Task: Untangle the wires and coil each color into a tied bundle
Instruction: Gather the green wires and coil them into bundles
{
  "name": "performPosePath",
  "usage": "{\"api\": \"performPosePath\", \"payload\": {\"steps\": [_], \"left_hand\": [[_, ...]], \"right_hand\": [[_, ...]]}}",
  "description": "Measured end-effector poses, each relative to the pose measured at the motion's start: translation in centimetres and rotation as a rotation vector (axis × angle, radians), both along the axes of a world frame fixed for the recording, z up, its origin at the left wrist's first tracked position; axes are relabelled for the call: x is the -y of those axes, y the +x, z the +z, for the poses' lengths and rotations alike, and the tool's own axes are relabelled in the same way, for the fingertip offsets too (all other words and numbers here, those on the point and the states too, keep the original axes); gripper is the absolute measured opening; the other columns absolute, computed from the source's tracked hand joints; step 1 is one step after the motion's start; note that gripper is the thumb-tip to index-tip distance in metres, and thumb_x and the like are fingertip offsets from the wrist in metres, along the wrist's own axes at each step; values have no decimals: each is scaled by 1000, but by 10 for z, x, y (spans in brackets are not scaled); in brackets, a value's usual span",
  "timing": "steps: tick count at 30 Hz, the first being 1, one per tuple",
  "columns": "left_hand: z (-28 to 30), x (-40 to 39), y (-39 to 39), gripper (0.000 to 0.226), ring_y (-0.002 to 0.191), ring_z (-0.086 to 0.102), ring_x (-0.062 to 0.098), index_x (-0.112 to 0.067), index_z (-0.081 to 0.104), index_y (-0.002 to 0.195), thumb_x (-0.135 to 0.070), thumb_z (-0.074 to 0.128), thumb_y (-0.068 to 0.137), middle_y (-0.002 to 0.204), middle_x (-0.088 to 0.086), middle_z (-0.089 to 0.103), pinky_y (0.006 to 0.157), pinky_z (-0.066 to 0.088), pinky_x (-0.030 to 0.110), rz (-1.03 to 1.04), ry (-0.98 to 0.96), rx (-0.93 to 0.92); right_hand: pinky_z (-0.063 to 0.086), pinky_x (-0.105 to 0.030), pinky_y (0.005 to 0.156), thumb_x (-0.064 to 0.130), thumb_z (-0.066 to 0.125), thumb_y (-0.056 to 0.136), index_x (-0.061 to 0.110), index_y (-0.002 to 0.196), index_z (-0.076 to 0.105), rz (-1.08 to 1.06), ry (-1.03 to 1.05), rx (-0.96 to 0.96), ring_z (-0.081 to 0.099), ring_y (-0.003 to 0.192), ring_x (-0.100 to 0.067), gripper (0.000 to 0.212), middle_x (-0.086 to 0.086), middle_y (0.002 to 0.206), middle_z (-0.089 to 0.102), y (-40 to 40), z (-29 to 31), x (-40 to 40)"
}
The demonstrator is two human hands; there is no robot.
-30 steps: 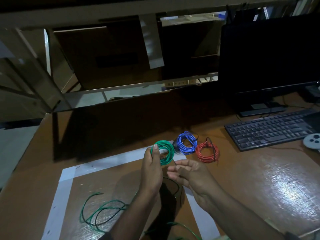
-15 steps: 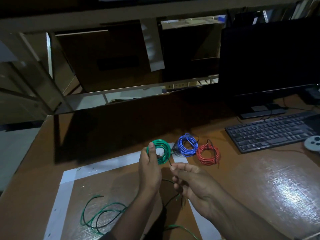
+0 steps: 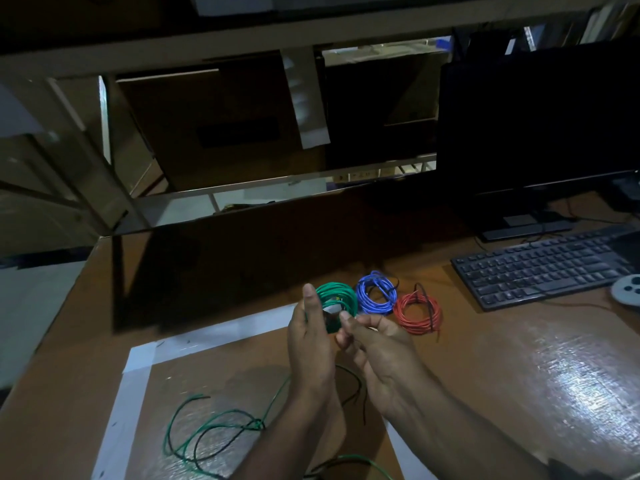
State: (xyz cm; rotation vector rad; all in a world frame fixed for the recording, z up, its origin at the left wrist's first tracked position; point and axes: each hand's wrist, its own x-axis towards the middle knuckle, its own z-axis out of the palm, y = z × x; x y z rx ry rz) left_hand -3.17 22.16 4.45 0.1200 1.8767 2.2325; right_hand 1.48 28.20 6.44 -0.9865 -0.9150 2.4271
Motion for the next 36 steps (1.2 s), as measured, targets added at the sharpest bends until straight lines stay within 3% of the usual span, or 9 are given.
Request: {"api": "performPosePath", "payload": {"steps": [3, 9, 13, 16, 19, 24, 28, 32, 36], "left_hand": [[10, -2, 0, 62, 70, 71, 8, -10, 70, 88, -59, 37, 104, 76, 1, 76, 64, 54, 22, 60, 31, 92], [24, -9, -2, 38, 60, 64, 15, -9, 64, 73, -26, 52, 104, 64, 6, 65, 59, 50, 30, 170, 99, 177], [24, -11, -2, 22, 74, 65, 26, -6, 67, 89, -16, 50, 101, 80, 14, 68, 59, 52, 30, 143, 169, 186], [23, -8, -3, 27, 82, 69, 24, -12, 78, 102, -17, 51, 100, 96, 19, 76, 66, 54, 30, 42, 140, 168], [22, -5, -6, 30, 84, 65, 21, -20, 82, 102, -23, 53, 99, 103, 16, 78, 72, 49, 31, -91, 67, 140], [25, 0, -13, 25, 64, 49, 6, -20, 84, 96, -30, 61, 97, 86, 1, 74, 62, 41, 23, -190, 42, 211], [25, -3, -13, 25, 60, 55, 2, -21, 83, 85, -31, 64, 98, 80, -4, 74, 64, 42, 24, -192, 52, 202], [22, -4, -14, 21, 79, 66, 16, -17, 81, 88, -33, 68, 96, 92, 10, 78, 73, 49, 30, -109, 85, 184], [18, -3, -15, 21, 108, 70, 45, -19, 82, 92, -36, 70, 95, 106, 23, 76, 99, 53, 53, -93, 119, 211]], "right_hand": [[55, -20, 51, -7, 70, 87, 3, 92, 53, -30, 28, -25, 58, 57, -18, 21, -18, 79, 59, 1, 1, 4], [57, -22, 55, -6, 74, 84, 3, 86, 54, -91, 94, -67, 61, 55, -17, 22, -18, 80, 62, 5, 3, 8], [57, -22, 56, -5, 77, 81, 2, 88, 56, -115, 115, -70, 63, 55, -17, 22, -15, 74, 62, 6, 5, 7], [58, -22, 55, -6, 76, 82, 1, 88, 56, -119, 103, -59, 63, 54, -17, 23, -15, 73, 63, 7, 6, 5], [57, -21, 53, -8, 75, 82, 2, 85, 54, -120, 68, -70, 63, 51, -16, 23, -16, 72, 63, 8, 5, 1], [58, -21, 54, -7, 75, 82, 3, 87, 55, -64, 29, -52, 64, 52, -15, 22, -16, 76, 64, 13, 7, -6], [57, -21, 57, -4, 73, 83, 7, 83, 57, 22, -6, -29, 65, 53, -14, 20, -11, 70, 67, 16, 10, -13], [59, -19, 58, -10, 67, 84, 2, 88, 61, 104, -72, -79, 68, 57, -14, 14, -12, 74, 68, 22, 13, -17], [62, -21, 67, -14, 59, 89, -7, 96, 67, 164, -91, -121, 73, 67, -17, 13, -16, 81, 74, 28, 13, -16]]}}
